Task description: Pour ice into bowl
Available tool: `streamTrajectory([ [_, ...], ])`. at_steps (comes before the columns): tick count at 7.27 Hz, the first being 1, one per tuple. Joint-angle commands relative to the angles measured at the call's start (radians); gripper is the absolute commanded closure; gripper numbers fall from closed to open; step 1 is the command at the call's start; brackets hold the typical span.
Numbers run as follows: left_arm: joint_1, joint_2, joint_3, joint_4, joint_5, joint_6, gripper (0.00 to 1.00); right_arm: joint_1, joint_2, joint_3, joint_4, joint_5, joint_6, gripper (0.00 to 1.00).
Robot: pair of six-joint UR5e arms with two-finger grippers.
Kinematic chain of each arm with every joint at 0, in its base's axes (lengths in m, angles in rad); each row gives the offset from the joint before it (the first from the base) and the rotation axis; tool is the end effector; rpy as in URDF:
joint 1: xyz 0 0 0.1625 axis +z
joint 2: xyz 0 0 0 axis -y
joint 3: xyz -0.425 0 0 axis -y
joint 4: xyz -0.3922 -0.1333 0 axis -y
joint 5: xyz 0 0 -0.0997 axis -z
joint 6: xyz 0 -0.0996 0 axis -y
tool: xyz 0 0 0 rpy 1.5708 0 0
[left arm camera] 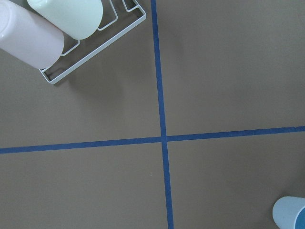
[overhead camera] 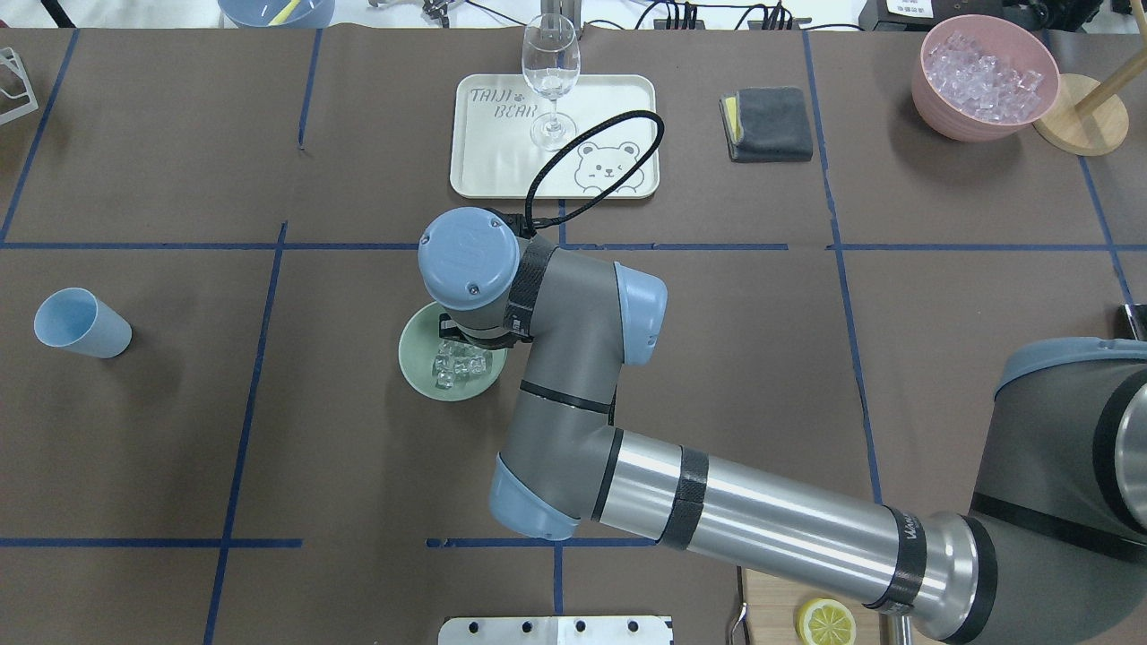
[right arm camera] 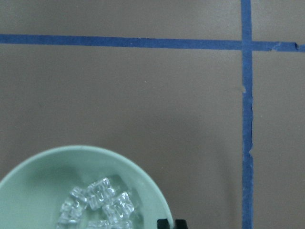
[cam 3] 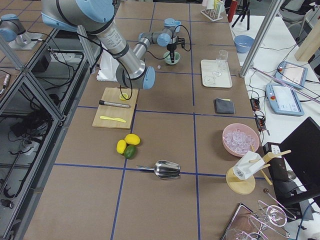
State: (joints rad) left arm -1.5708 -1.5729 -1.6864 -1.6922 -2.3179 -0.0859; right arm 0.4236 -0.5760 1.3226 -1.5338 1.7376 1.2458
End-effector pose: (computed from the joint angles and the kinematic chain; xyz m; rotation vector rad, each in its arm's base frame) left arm -0.0656 -0.5045 0.5888 0.1957 0.7523 0.0078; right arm -0.6669 -0.4288 0.1268 0.1386 -0.7853 0.0280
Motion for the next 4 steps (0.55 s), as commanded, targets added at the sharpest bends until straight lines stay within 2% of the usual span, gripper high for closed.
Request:
streamTrajectory([
  [1, 0.0, 0.001, 0.001, -0.001, 0.0, 0.0, 0.0, 0.0, -0.001, 0.004, -0.002, 0.002, -0.005, 1.0],
  [3, 0.0, -0.001, 0.002, -0.001, 0.0, 0.0, 0.0, 0.006, -0.013, 0.059, -0.003, 0.003, -0.006, 1.0],
  [4, 0.002, 0.001, 0.002, -0.001, -0.002, 0.0, 0.0, 0.015, -0.059, 0.145, -0.005, 0.003, -0.006, 1.0],
])
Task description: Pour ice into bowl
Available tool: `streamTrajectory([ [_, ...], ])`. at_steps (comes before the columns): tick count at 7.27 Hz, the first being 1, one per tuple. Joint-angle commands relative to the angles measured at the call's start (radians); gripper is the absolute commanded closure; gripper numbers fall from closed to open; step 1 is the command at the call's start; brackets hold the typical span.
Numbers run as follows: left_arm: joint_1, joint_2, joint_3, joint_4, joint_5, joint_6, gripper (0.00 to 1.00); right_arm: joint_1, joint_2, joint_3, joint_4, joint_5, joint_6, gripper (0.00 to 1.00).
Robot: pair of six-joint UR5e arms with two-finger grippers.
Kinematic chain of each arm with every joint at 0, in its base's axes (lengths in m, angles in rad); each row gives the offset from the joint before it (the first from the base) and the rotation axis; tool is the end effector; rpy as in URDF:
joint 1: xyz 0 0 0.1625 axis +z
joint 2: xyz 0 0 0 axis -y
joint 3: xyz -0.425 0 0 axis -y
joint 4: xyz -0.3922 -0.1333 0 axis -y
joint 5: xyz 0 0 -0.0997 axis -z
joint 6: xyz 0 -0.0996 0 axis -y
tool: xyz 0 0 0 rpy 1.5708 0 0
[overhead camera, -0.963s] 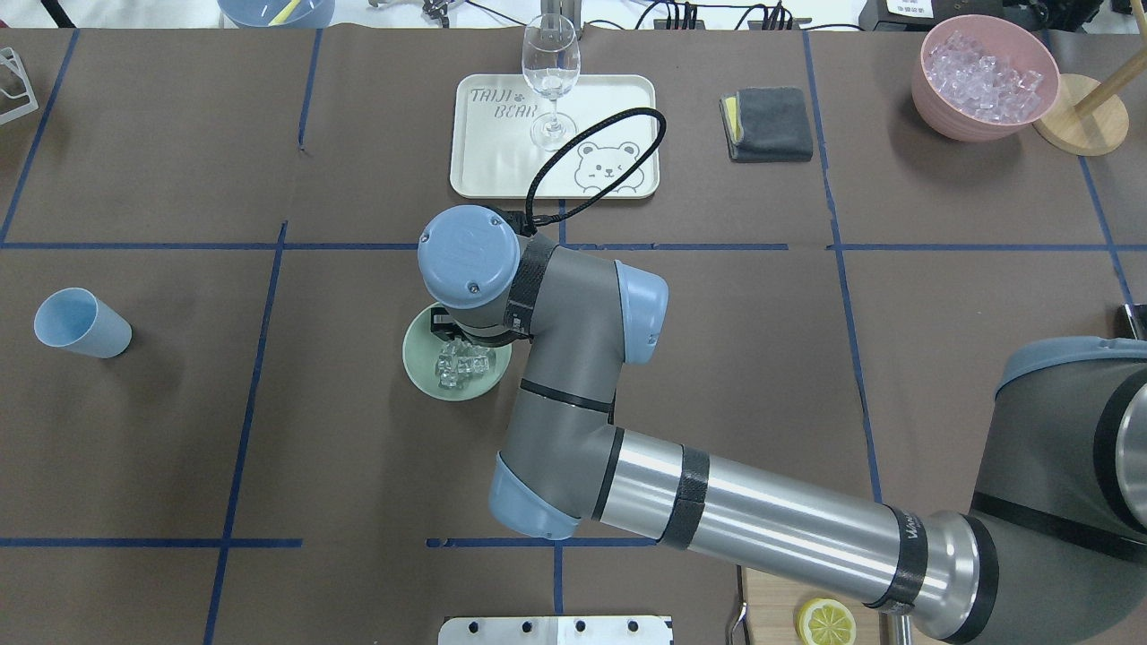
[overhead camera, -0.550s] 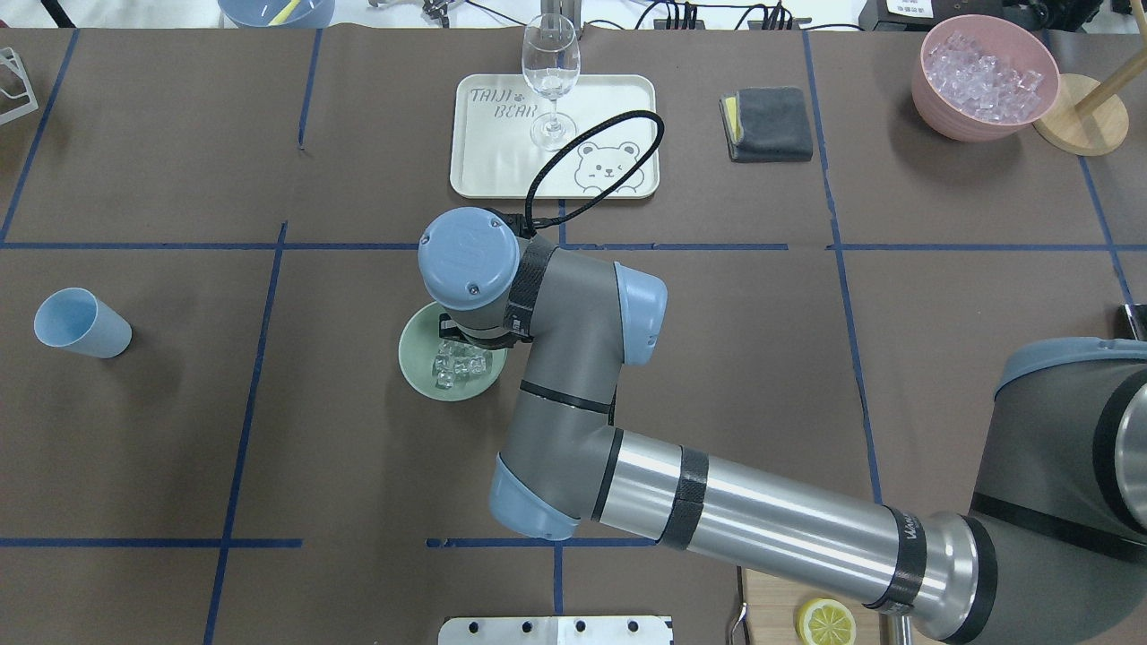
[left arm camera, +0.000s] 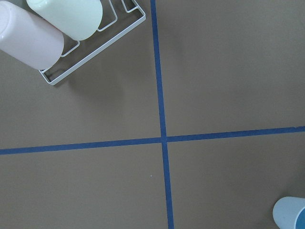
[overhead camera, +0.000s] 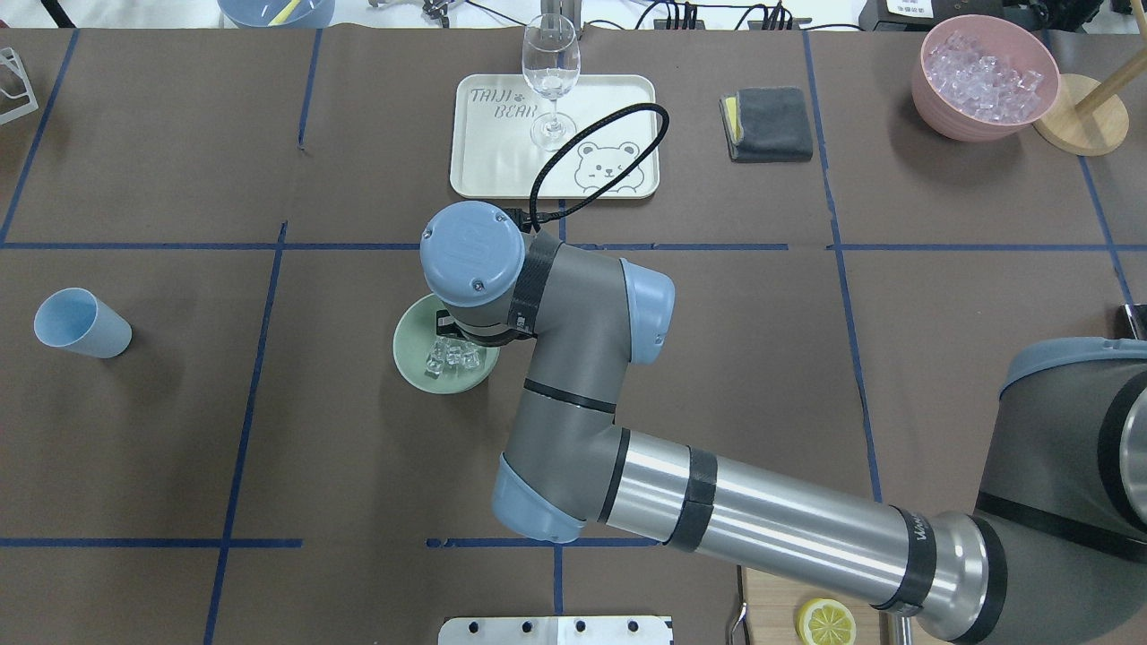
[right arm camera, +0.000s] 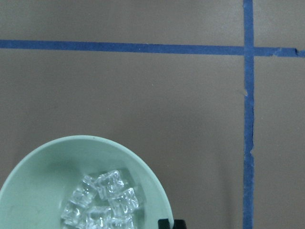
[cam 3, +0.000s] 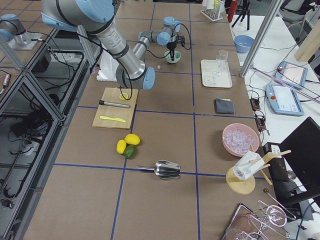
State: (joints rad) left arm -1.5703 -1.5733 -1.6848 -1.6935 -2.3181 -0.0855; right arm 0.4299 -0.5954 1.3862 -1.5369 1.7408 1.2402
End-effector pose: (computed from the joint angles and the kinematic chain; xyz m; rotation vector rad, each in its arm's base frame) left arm -0.0654 -0.5048 0.5893 0.1957 0.7525 0.0087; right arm -0.6491 -0.4257 0.1155 0.1565 -0.8232 0.0233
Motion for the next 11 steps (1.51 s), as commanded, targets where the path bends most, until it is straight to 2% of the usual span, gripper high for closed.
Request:
streamTrajectory([
  [1, 0.0, -0.001, 0.001, 0.0, 0.0, 0.0, 0.0, 0.018, -0.11, 0.187, 0.0, 0.0, -0.001, 1.0],
  [2, 0.001, -0.001, 0.001, 0.0, -0.001, 0.0, 0.0, 0.036, -0.174, 0.283, 0.003, 0.005, -0.01, 1.0],
  [4, 0.001, -0.001, 0.001, 0.0, -0.001, 0.001, 0.0, 0.133, -0.259, 0.381, 0.003, 0.122, -0.039, 1.0],
  [6, 0.001, -0.001, 0.001, -0.002, -0.001, 0.0, 0.0, 0.267, -0.419, 0.462, 0.009, 0.222, -0.256, 1.0],
  [7, 0.003, -0.001, 0.004, -0.012, -0.001, 0.0, 0.0, 0.346, -0.488, 0.468, 0.011, 0.293, -0.35, 1.0],
  [9, 0.003, -0.001, 0.004, -0.014, -0.001, 0.0, 0.0, 0.49, -0.691, 0.464, 0.161, 0.429, -0.529, 1.0],
  [10, 0.003, -0.001, 0.004, -0.014, -0.001, 0.0, 0.0, 0.541, -0.783, 0.459, 0.22, 0.469, -0.594, 1.0],
  [11, 0.003, -0.001, 0.004, -0.014, -0.001, 0.0, 0.0, 0.59, -0.855, 0.458, 0.228, 0.494, -0.681, 1.0],
])
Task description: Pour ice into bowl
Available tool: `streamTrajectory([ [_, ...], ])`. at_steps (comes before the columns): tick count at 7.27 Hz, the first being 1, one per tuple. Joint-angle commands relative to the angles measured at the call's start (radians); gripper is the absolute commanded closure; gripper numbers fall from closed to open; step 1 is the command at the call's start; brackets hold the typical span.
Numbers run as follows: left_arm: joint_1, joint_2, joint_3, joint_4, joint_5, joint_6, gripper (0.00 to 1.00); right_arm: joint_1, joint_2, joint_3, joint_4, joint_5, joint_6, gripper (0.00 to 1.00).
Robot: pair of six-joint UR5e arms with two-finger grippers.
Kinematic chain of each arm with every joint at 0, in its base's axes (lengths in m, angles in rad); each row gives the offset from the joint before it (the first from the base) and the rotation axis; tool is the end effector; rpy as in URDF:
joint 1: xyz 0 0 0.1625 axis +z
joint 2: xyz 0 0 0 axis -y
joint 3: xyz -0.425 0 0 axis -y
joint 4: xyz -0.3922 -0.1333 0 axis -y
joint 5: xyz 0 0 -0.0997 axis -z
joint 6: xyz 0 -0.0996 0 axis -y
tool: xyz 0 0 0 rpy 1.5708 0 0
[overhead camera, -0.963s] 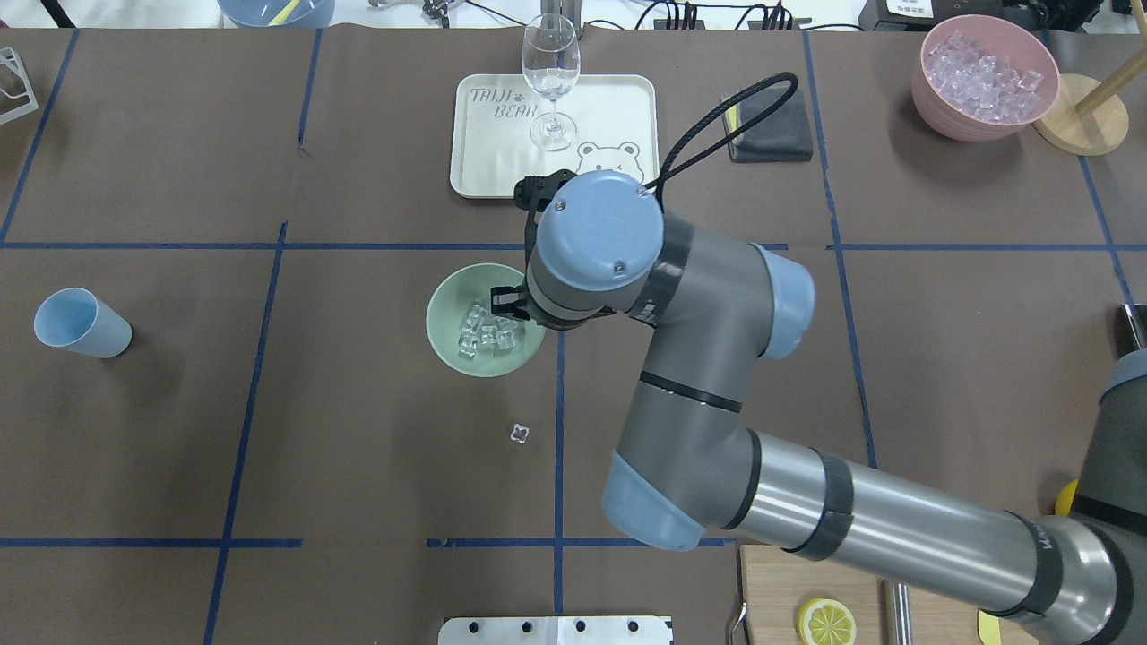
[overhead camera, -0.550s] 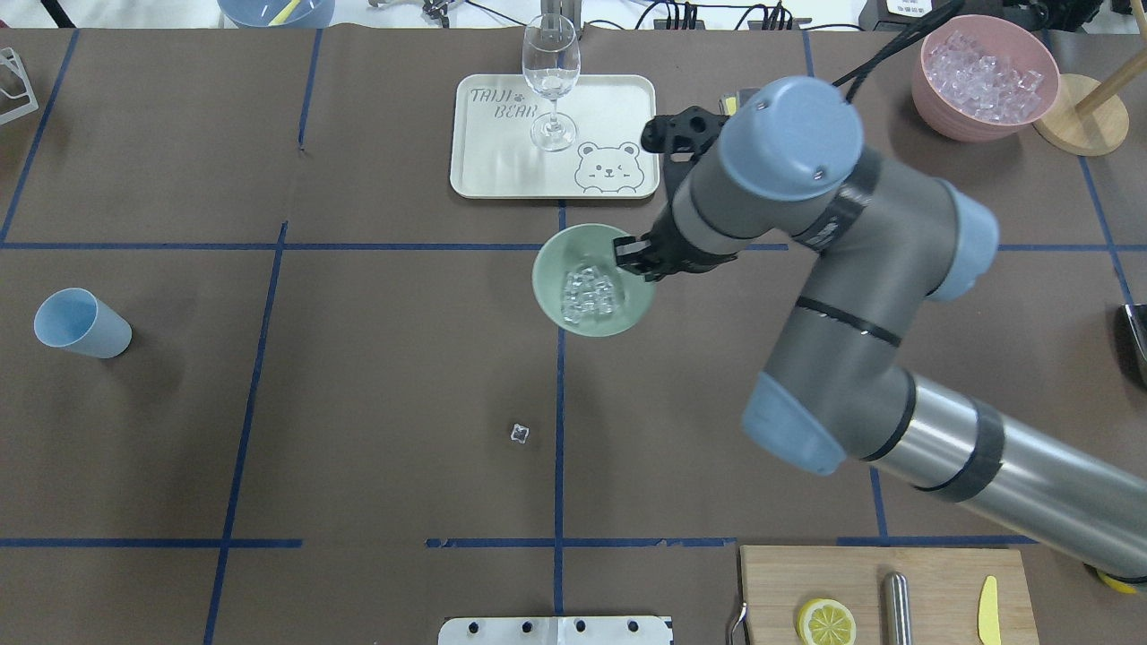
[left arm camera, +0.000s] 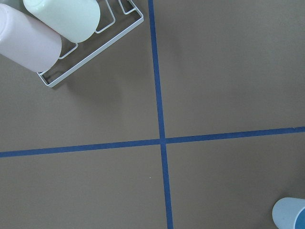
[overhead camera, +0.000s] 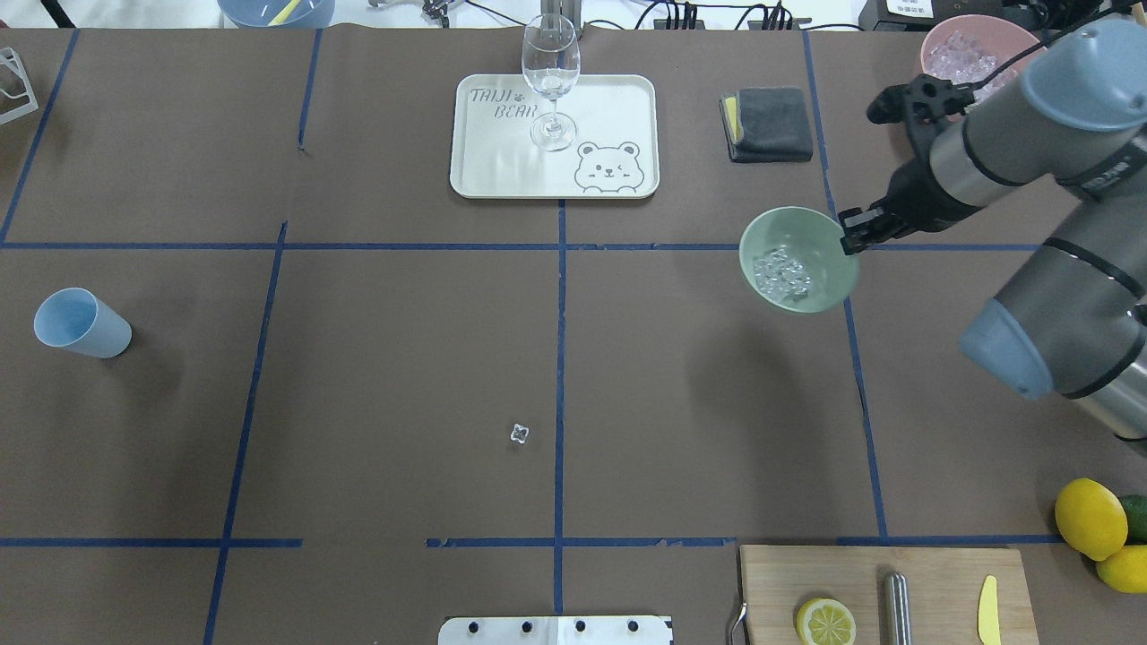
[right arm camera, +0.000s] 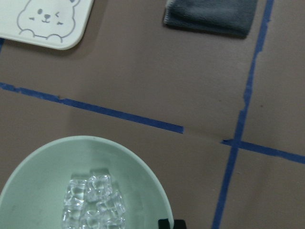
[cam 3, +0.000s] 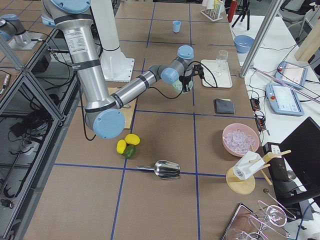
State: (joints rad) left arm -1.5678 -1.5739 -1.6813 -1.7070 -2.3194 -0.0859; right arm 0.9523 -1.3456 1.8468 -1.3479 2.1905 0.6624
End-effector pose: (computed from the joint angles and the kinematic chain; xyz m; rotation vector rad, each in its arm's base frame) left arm -0.0640 -0.5058 0.5891 0.2046 0.7542 0.0149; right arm -0.2674 -0.5059 0.3830 0.2076 -0.8926 -0.1834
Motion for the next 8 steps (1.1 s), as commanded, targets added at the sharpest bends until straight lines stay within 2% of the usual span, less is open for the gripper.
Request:
streamTrajectory([
  [1, 0.0, 0.0, 0.003, -0.019, 0.0, 0.0, 0.0, 0.077, -0.168, -0.006, 0.042, 0.045, -0.143, 1.0],
  [3, 0.003, 0.0, 0.003, -0.02, 0.0, 0.0, 0.0, 0.086, -0.245, -0.021, 0.123, 0.045, -0.161, 1.0],
  [5, 0.003, 0.0, 0.003, -0.02, 0.001, 0.002, 0.0, 0.092, -0.262, -0.171, 0.35, 0.045, -0.15, 1.0],
  [6, 0.005, 0.0, 0.003, -0.02, 0.002, 0.0, 0.0, 0.097, -0.262, -0.194, 0.398, 0.049, -0.141, 1.0],
  [8, 0.005, 0.0, 0.005, -0.022, 0.002, 0.002, 0.0, 0.094, -0.262, -0.195, 0.4, 0.064, -0.141, 1.0],
])
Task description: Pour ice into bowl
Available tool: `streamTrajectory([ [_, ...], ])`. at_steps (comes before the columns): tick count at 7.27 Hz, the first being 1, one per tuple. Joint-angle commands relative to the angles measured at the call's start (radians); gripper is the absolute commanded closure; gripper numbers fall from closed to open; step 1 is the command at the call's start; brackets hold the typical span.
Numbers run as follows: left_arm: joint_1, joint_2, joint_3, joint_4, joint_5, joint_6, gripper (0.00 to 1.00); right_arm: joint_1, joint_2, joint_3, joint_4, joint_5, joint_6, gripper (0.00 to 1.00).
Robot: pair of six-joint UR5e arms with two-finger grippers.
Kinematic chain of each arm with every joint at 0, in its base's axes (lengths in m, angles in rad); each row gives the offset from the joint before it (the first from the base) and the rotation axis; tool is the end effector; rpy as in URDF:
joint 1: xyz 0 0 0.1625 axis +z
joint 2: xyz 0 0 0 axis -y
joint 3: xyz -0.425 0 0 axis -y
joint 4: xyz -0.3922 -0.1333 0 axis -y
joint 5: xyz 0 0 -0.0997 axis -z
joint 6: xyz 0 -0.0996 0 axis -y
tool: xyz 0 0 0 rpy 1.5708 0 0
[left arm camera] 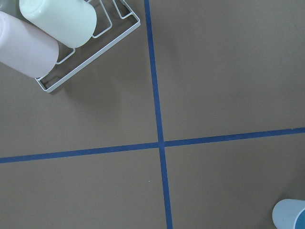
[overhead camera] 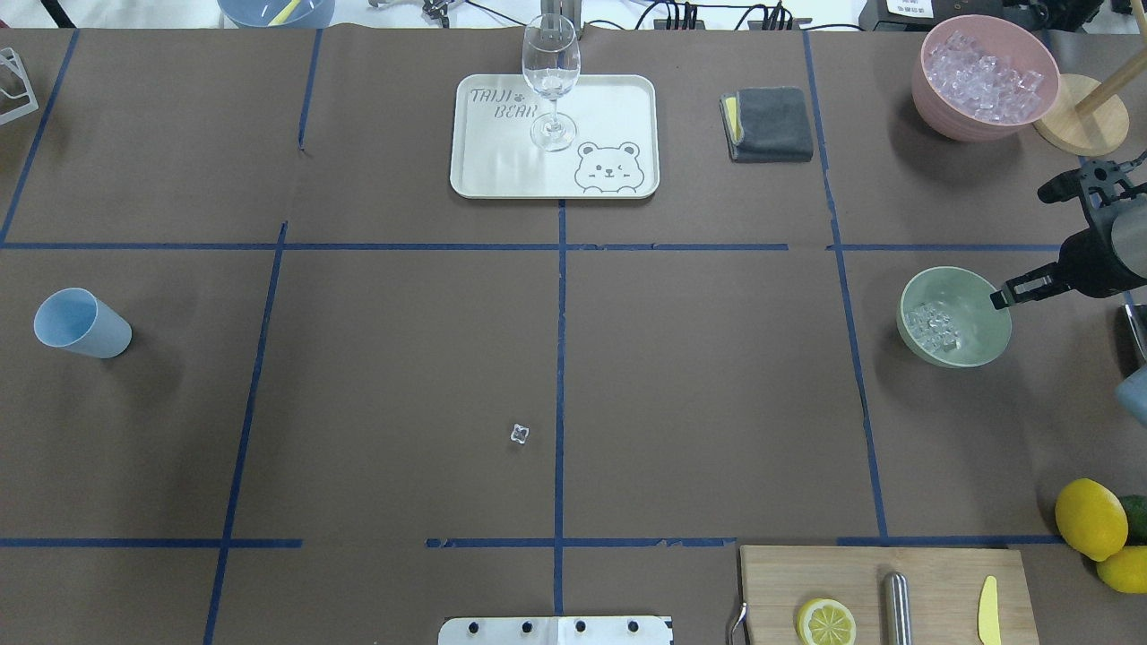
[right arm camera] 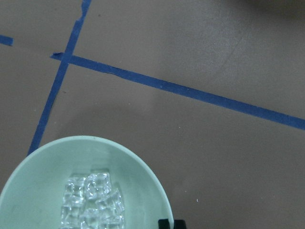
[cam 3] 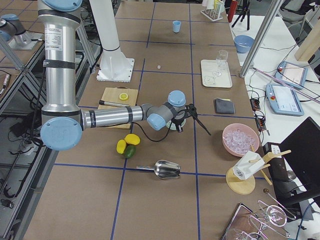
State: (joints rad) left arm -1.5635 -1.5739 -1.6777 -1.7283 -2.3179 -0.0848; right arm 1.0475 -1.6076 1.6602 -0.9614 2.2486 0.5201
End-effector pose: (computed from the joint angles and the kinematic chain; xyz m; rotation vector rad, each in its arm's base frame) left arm -0.0619 -0.5071 0.5886 0.2204 0.7532 0.0264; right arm -0.1897 -0.4705 0.5665 0.2263 -0.8827 -0.2272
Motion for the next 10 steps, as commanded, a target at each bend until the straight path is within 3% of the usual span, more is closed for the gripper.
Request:
streamTrajectory([
  [1, 0.0, 0.0, 0.001, 0.001, 0.0, 0.0, 0.0, -0.001, 0.0, -0.011, 0.013, 0.005, 0.0, 0.59],
  [3, 0.0, 0.002, 0.001, 0.001, 0.0, 0.0, 0.0, -0.001, 0.006, -0.007, 0.016, -0.012, -0.002, 0.0],
  [5, 0.0, 0.002, 0.0, 0.001, -0.001, 0.0, 0.0, 0.066, 0.017, 0.004, -0.038, -0.001, -0.009, 0.0],
  [6, 0.0, 0.003, 0.003, 0.003, 0.0, -0.001, 0.0, 0.118, 0.047, 0.015, -0.145, -0.012, -0.046, 0.0],
  [7, 0.0, 0.005, 0.019, 0.003, 0.0, -0.001, 0.0, 0.208, 0.049, 0.013, -0.252, -0.012, -0.216, 0.0],
  [9, 0.0, 0.015, 0.022, 0.003, 0.0, 0.0, 0.0, 0.395, 0.147, 0.021, -0.607, -0.009, -0.546, 0.0],
  [10, 0.0, 0.014, 0.021, 0.001, -0.003, 0.0, 0.0, 0.435, 0.143, 0.013, -0.744, -0.007, -0.577, 0.0],
])
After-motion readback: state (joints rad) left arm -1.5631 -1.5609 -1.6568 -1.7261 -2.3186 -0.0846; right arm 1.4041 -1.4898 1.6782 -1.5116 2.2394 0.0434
